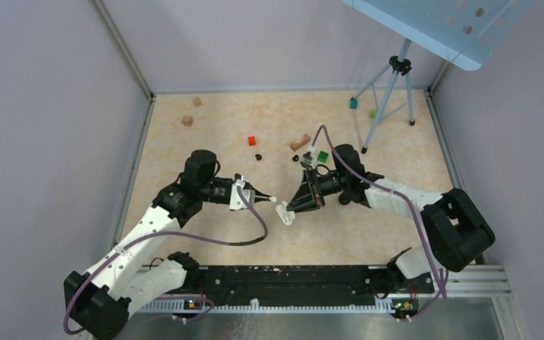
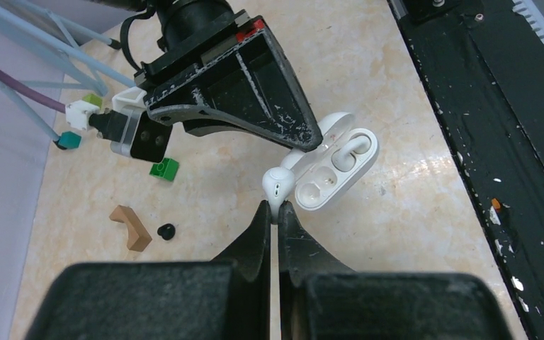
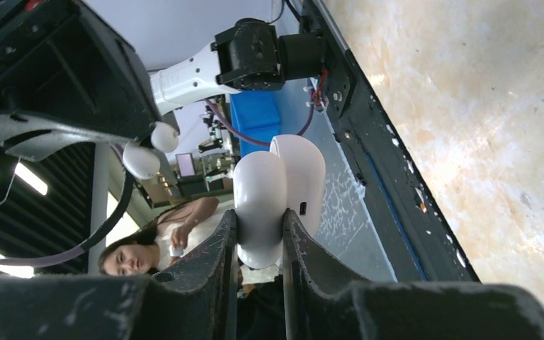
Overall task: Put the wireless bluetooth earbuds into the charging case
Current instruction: Insert the left earbud into the left side groove of the charging case.
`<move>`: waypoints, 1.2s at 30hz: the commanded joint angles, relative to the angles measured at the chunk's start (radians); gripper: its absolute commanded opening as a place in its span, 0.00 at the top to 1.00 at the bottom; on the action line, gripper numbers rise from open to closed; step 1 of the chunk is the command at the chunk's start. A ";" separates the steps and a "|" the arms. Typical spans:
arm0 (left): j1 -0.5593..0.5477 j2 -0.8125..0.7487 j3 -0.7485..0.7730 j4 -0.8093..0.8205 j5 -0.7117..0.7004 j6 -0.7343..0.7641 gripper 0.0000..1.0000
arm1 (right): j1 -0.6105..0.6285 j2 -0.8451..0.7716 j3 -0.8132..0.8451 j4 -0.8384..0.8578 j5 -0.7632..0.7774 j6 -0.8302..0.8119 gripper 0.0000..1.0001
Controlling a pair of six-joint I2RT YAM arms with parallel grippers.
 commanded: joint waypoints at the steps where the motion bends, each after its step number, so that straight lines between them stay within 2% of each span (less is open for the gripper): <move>1: -0.036 -0.005 0.071 -0.109 -0.033 0.108 1.00 | 0.010 0.012 0.095 -0.153 -0.013 -0.077 1.00; 4: -0.068 -0.007 0.077 -0.117 -0.066 0.123 1.00 | 0.010 0.028 0.137 -0.234 -0.005 -0.131 1.00; 12: -0.163 0.009 0.066 -0.127 -0.178 0.159 1.00 | 0.011 0.024 0.134 -0.209 -0.010 -0.107 1.00; 24: -0.234 0.026 0.024 -0.099 -0.319 0.205 1.00 | 0.040 0.016 0.115 -0.157 -0.004 -0.071 1.00; 36: -0.239 0.029 0.018 -0.143 -0.324 0.245 1.00 | 0.042 0.017 0.095 -0.129 -0.008 -0.057 1.00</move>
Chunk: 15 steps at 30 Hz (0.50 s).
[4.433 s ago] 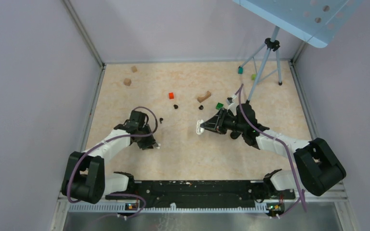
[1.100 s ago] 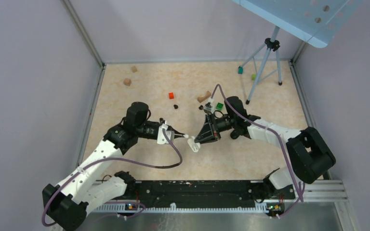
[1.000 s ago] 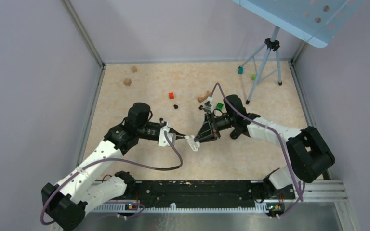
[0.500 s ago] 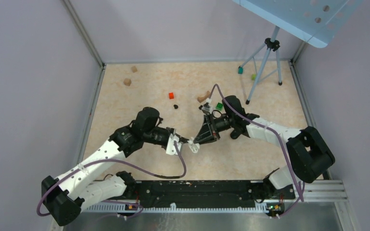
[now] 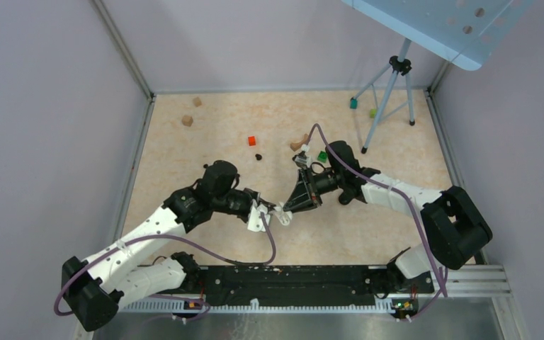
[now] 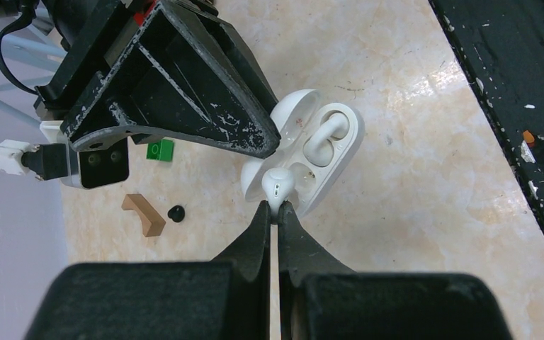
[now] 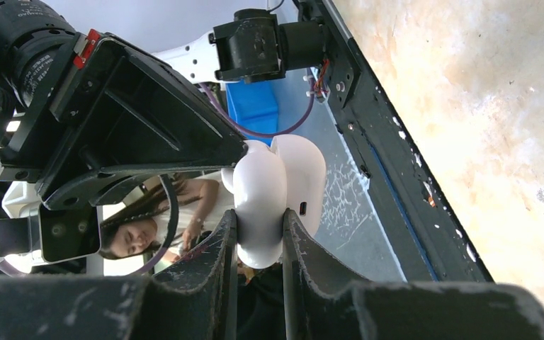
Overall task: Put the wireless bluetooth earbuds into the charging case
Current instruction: Insert the left earbud into the left side groove of the charging case.
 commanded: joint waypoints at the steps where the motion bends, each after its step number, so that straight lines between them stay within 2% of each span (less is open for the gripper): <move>1: -0.008 0.004 0.001 -0.021 0.003 0.036 1.00 | 0.011 -0.006 0.000 0.046 -0.012 0.010 1.00; 15: -0.033 0.012 0.015 -0.071 -0.021 0.071 1.00 | 0.010 -0.003 0.008 0.046 -0.017 0.000 1.00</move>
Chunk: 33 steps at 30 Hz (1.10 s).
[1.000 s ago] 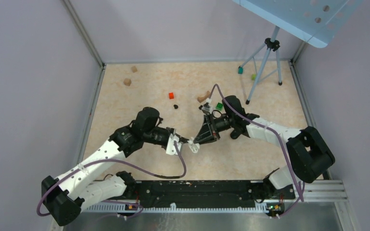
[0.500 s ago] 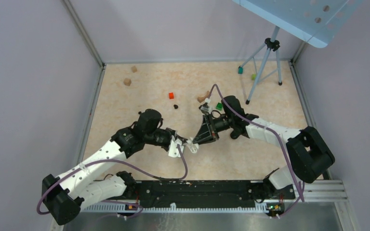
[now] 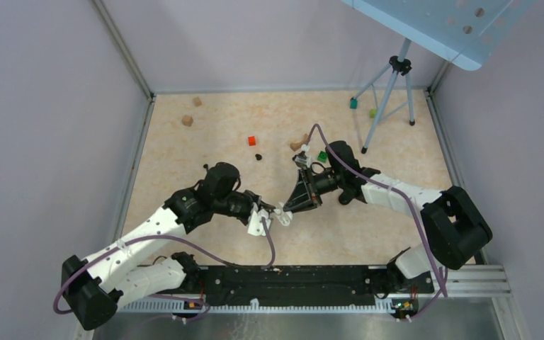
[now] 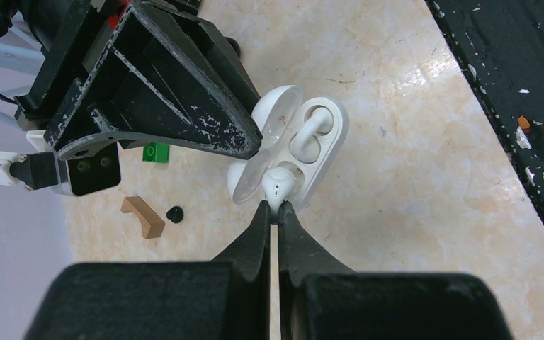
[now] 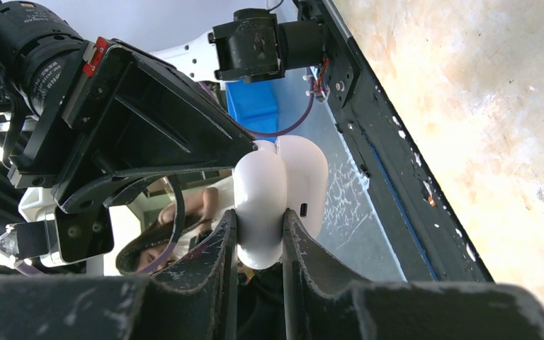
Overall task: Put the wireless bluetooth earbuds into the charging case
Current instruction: Insert the left earbud into the left side groove of the charging case.
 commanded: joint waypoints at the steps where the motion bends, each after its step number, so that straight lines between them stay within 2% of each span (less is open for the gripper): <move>1: -0.020 0.014 0.019 -0.043 -0.011 0.032 1.00 | 0.010 -0.004 0.008 0.046 -0.016 0.000 1.00; 13: -0.079 0.041 0.027 -0.053 -0.074 0.045 1.00 | 0.012 -0.023 -0.012 0.071 -0.012 0.017 1.00; 14: -0.081 0.039 0.026 -0.048 -0.083 0.043 0.99 | 0.012 -0.023 -0.013 0.074 -0.011 0.018 1.00; 16: -0.084 0.029 0.021 -0.033 -0.093 0.036 0.87 | 0.012 -0.023 -0.016 0.081 -0.012 0.021 1.00; 20: -0.086 0.020 0.019 -0.022 -0.101 0.026 0.78 | 0.014 -0.019 -0.024 0.090 -0.009 0.025 1.00; 33: -0.088 -0.020 -0.011 0.088 -0.148 -0.021 0.69 | 0.027 -0.014 -0.032 0.095 0.001 0.024 1.00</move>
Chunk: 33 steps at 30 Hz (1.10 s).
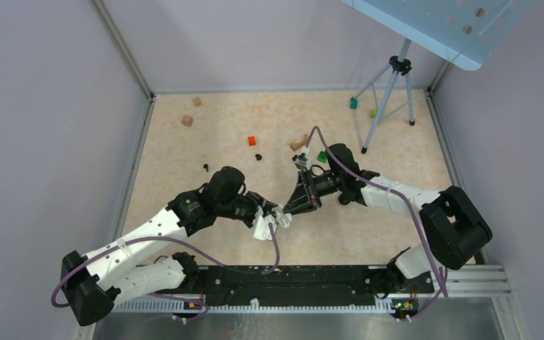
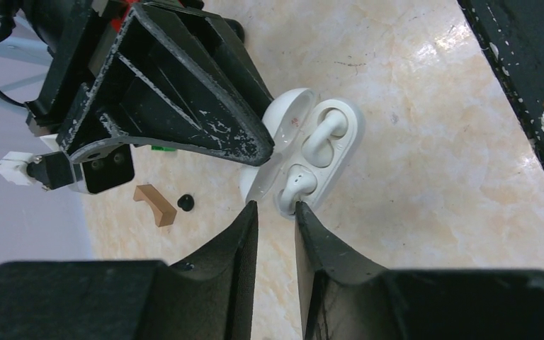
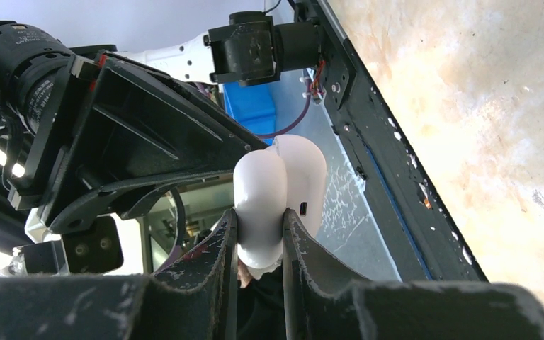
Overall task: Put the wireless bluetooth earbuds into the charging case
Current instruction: Insert the left earbud into the left side groove of the charging case, then place the charging case with the earbuds at the center of the board.
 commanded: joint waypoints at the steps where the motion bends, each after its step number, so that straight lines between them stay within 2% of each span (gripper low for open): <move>1: -0.006 -0.031 -0.014 0.090 -0.014 -0.032 0.69 | 0.021 -0.012 0.002 0.046 -0.014 0.006 1.00; 5: -0.006 -0.035 -0.010 0.100 -0.023 -0.051 0.67 | 0.026 -0.010 0.003 0.041 -0.001 0.002 1.00; 7: -0.006 -0.051 -0.006 0.105 -0.039 -0.075 0.65 | 0.026 -0.012 0.017 -0.016 0.037 -0.047 1.00; 11: -0.007 -0.114 0.000 0.102 -0.081 -0.153 0.56 | 0.026 -0.024 0.074 -0.221 0.171 -0.190 1.00; 16: -0.006 -0.227 -0.024 0.109 -0.115 -0.301 0.43 | 0.020 -0.002 0.076 -0.198 0.283 -0.207 1.00; 18: -0.006 -0.265 -0.046 0.156 -0.166 -0.422 0.40 | 0.020 0.032 0.083 -0.184 0.365 -0.207 1.00; 21: -0.006 -0.307 -0.080 0.250 -0.319 -0.680 0.36 | 0.020 0.069 0.087 -0.131 0.479 -0.191 1.00; 24: -0.006 -0.317 -0.081 0.269 -0.477 -0.932 0.26 | 0.020 0.104 0.064 0.004 0.543 -0.136 1.00; 26: -0.005 -0.298 -0.061 0.238 -0.595 -1.075 0.23 | 0.018 0.124 0.035 0.140 0.557 -0.091 1.00; 28: -0.004 -0.264 -0.027 0.195 -0.641 -1.194 0.19 | 0.017 0.146 0.019 0.210 0.555 -0.065 1.00; 31: -0.004 -0.174 0.053 0.065 -0.717 -1.305 0.04 | 0.016 0.166 0.009 0.221 0.568 -0.065 1.00; 33: -0.004 -0.110 0.105 -0.004 -0.731 -1.340 0.01 | 0.010 0.175 -0.010 0.229 0.576 -0.064 1.00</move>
